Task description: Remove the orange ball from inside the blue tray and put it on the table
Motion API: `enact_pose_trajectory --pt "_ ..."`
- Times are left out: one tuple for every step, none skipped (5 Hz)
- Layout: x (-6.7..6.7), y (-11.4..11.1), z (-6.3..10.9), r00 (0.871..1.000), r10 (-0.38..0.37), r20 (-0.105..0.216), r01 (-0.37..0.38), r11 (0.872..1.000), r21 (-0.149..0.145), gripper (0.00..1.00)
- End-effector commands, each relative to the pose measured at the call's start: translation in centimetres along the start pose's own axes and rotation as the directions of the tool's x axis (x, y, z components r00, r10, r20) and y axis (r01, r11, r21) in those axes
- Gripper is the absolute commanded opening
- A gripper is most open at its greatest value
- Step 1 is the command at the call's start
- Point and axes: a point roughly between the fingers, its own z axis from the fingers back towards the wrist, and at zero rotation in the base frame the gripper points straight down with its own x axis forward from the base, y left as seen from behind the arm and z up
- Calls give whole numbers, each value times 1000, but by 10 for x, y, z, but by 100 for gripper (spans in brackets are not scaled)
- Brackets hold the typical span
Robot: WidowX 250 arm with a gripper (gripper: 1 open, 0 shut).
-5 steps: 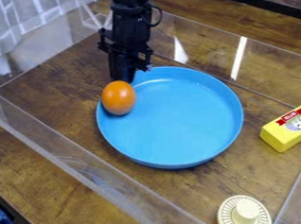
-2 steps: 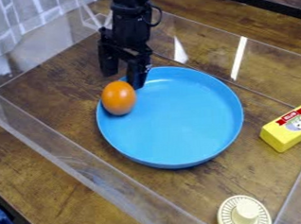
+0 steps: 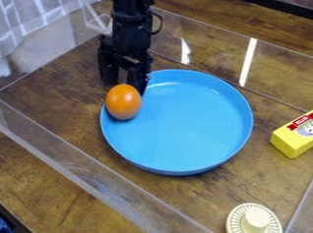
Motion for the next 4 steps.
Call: enact_pose_trajectory --pt "1 9 6 999 19 29 -19 1000 10 100" --pt "1 11 2 1000 21 21 -21 1000 8 100" --pt "1 12 -1 1000 23 14 -23 1000 5 100" --pt "0 13 -4 1000 25 6 -25 1000 2 100"
